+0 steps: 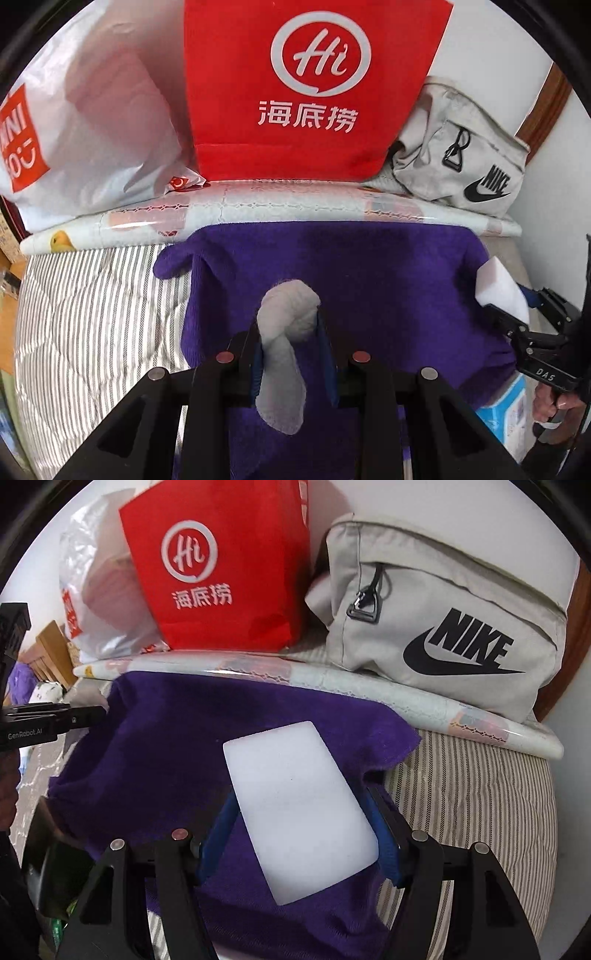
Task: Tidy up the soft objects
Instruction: 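Carry the sock and sponge over the purple towel with both tools, then open the left tool to drop the sock while the right tool releases the sponge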
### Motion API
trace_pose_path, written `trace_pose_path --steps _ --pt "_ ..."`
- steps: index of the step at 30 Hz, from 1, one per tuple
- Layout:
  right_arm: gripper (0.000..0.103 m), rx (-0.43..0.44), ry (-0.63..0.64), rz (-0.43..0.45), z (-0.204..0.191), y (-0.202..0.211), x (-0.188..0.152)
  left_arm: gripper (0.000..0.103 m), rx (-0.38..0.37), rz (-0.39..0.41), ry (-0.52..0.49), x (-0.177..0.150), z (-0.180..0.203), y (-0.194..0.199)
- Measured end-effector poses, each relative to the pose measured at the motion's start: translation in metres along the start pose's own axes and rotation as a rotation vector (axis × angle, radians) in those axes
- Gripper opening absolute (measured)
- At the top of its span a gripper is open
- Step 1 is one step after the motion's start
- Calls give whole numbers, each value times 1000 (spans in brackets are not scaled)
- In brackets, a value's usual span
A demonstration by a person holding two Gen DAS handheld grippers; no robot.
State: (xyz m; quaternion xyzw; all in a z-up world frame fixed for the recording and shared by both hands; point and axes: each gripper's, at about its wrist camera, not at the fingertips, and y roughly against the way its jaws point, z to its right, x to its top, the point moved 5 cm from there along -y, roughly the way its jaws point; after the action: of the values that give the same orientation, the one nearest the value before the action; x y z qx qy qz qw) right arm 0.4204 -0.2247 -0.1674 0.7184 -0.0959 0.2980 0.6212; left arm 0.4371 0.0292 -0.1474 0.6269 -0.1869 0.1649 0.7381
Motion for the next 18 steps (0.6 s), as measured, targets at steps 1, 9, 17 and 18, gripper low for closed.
trace_pose_path --steps 1,9,17,18 --pt "67 2 1 -8 0 -4 2 25 7 -8 -3 1 0 -4" --pt "67 -23 27 -55 -2 -23 8 25 43 -43 -8 7 -10 -21" --pt "67 -47 60 -96 -5 -37 7 25 45 -82 -11 4 -14 -39" --pt "67 -47 61 -99 -5 -38 7 26 44 -83 -10 5 -13 -41"
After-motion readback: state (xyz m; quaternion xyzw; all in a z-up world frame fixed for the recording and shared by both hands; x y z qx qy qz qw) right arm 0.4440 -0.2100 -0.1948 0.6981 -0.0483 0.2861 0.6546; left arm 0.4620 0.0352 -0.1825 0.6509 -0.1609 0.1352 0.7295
